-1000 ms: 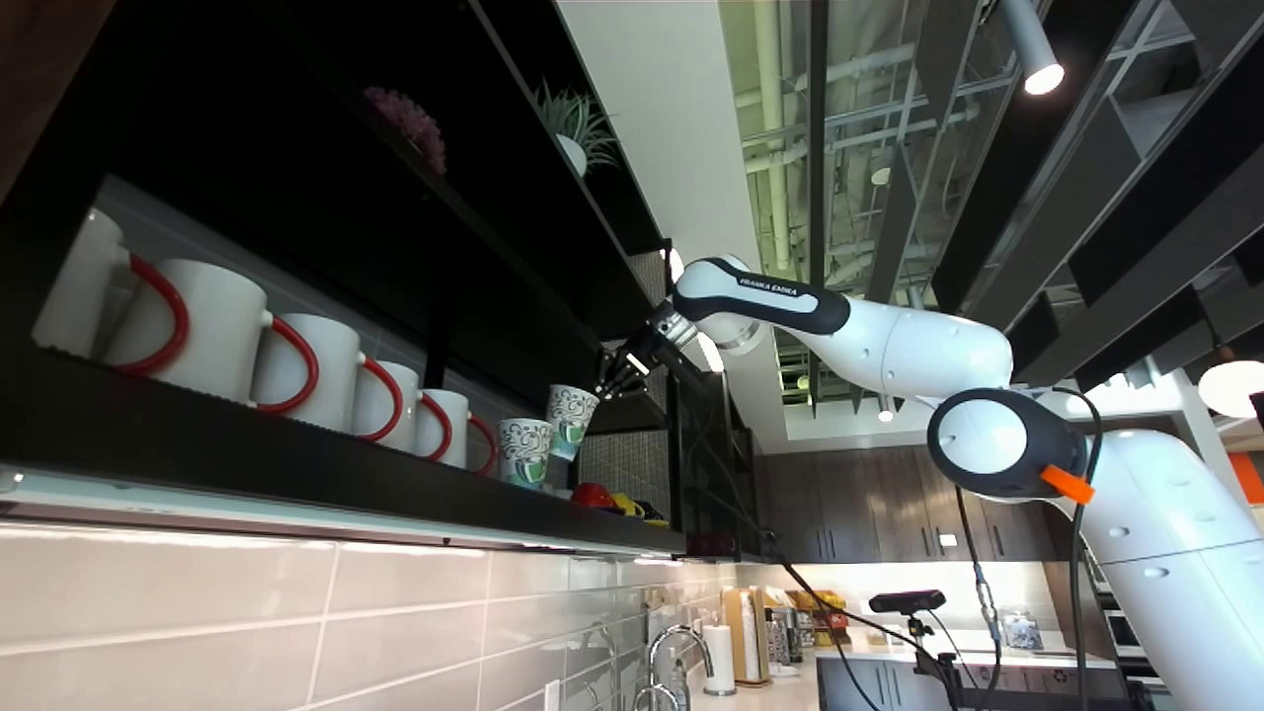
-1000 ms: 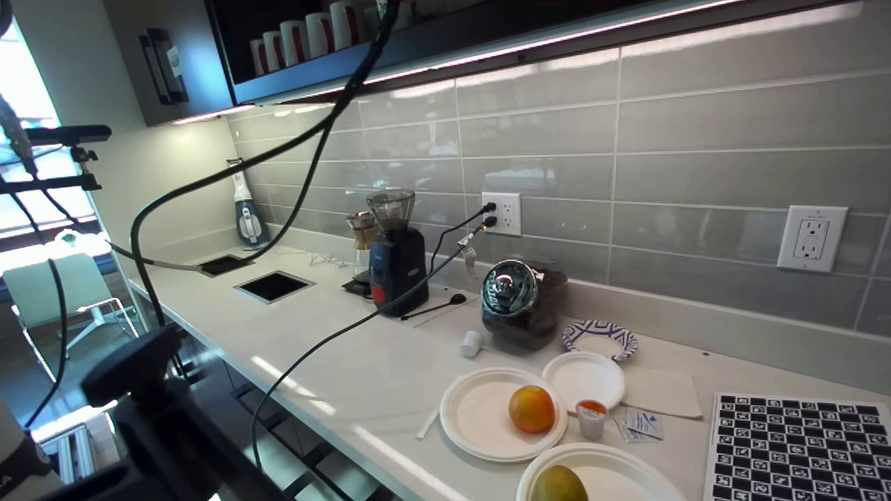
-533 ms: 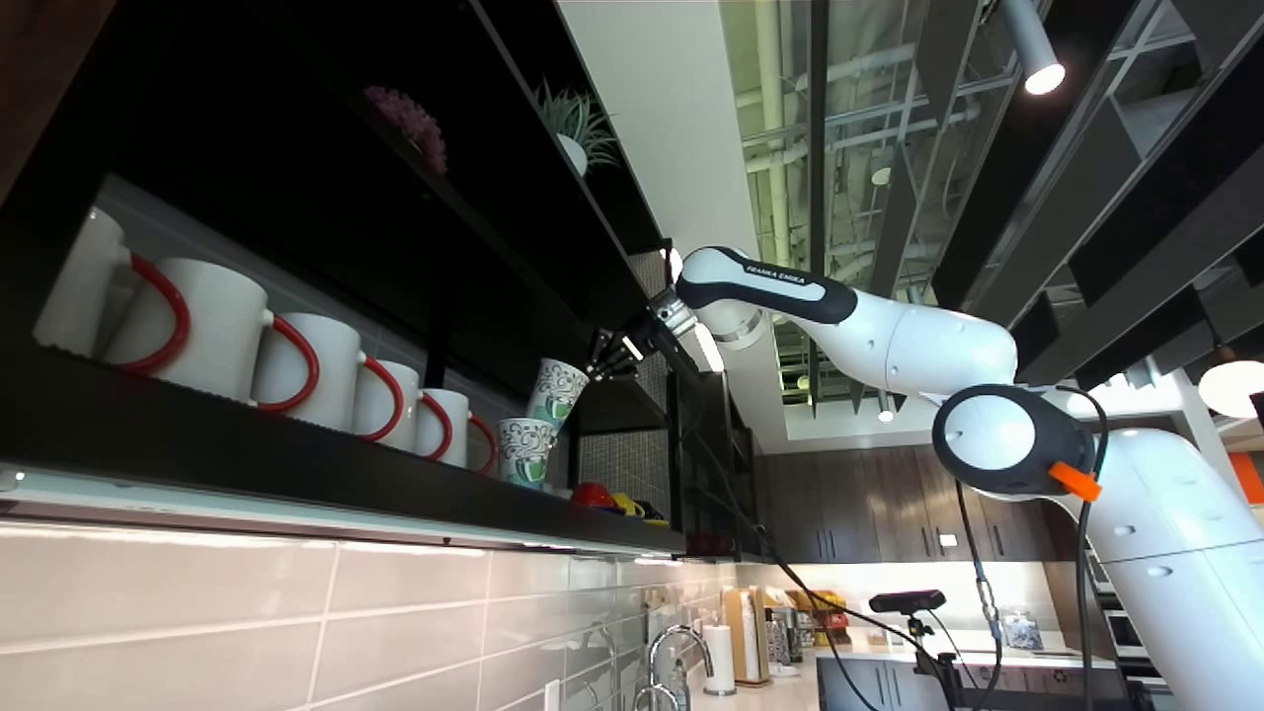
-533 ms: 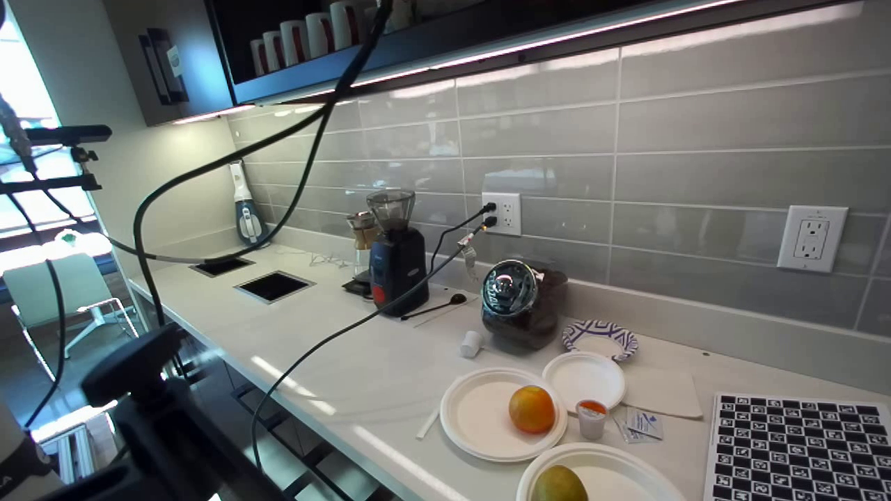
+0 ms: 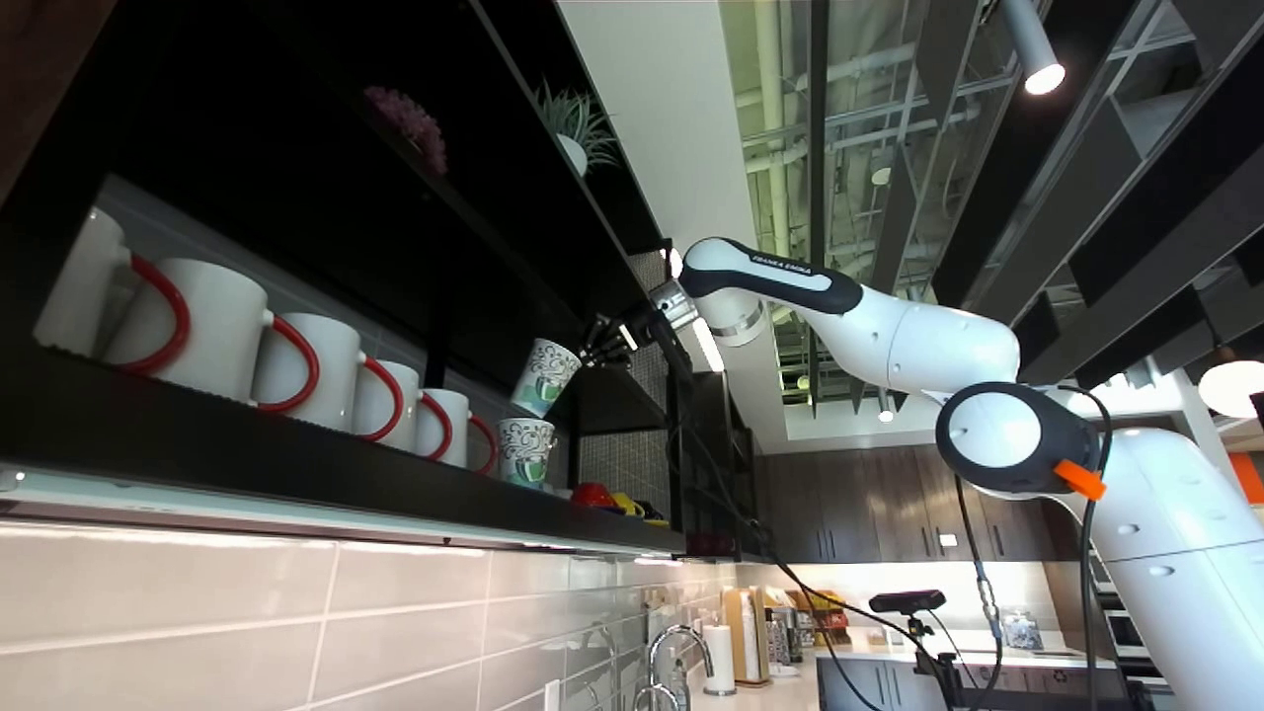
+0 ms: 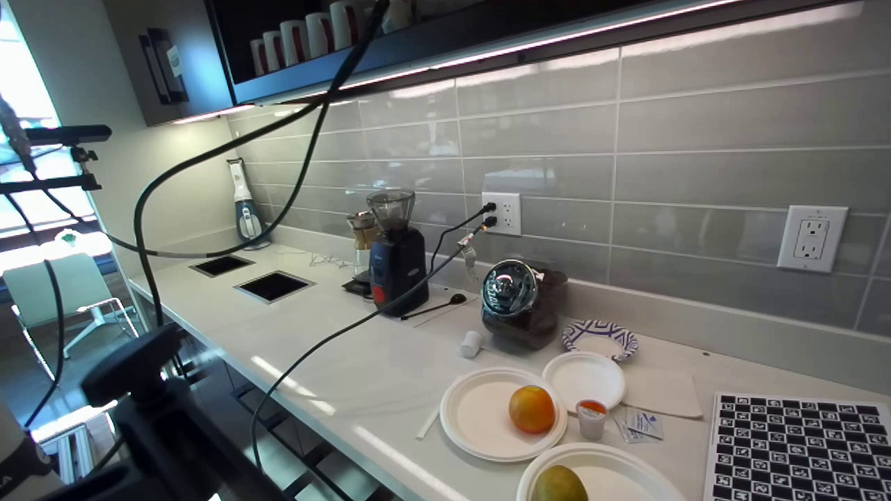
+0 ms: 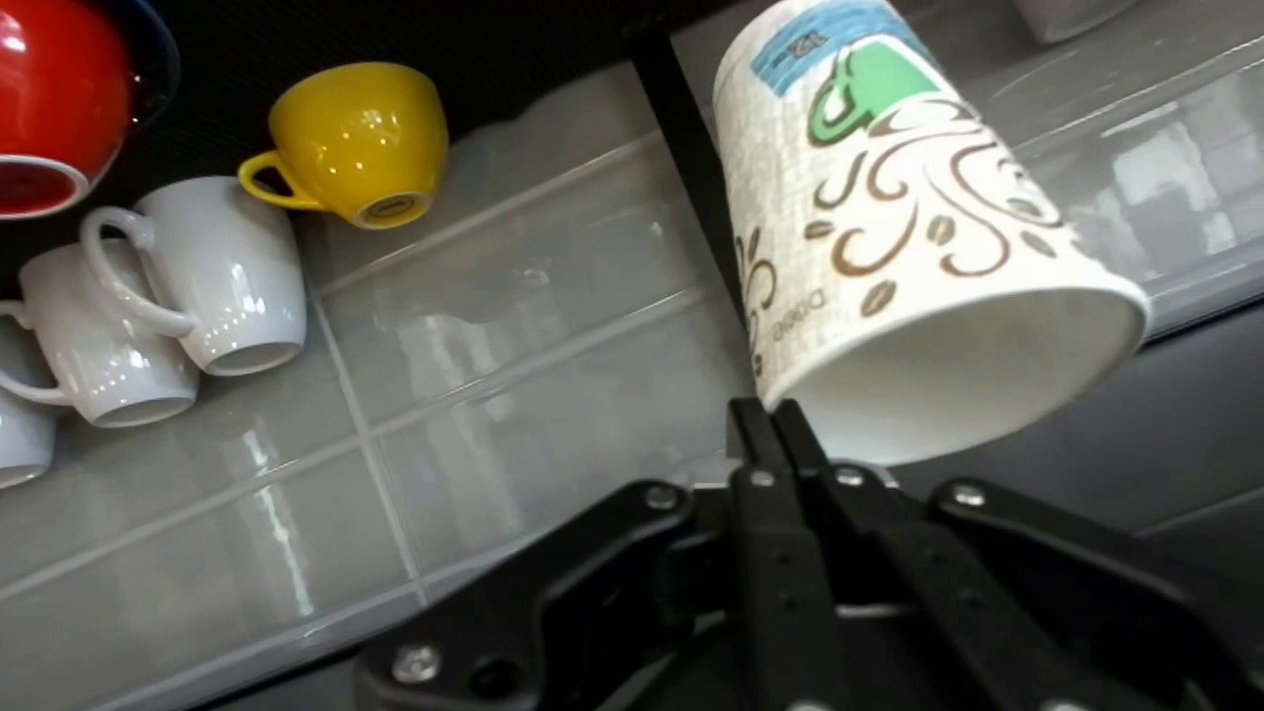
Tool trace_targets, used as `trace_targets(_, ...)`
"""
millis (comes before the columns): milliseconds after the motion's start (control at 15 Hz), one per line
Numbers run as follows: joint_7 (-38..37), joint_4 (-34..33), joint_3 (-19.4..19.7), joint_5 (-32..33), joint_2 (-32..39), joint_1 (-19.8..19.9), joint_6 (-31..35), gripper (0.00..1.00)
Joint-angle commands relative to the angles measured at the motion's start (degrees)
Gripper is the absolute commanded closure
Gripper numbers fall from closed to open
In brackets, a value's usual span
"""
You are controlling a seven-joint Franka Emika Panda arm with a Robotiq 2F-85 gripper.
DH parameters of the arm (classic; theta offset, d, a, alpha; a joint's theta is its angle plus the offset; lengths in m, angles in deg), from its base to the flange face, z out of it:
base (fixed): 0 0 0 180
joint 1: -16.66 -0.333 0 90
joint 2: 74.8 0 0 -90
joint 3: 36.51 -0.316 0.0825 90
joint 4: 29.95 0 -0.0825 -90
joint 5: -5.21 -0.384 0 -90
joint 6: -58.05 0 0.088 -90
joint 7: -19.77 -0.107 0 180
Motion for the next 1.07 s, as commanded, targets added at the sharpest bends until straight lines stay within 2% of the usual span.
trace_targets(0,3.2,2.4,-0.7,-2.5,-1.8,0.2,-1.6,0.99)
trace_targets(1000,6.3,1.7,-1.3,-0.6,-0.8,-0.3,-12.5,0.99)
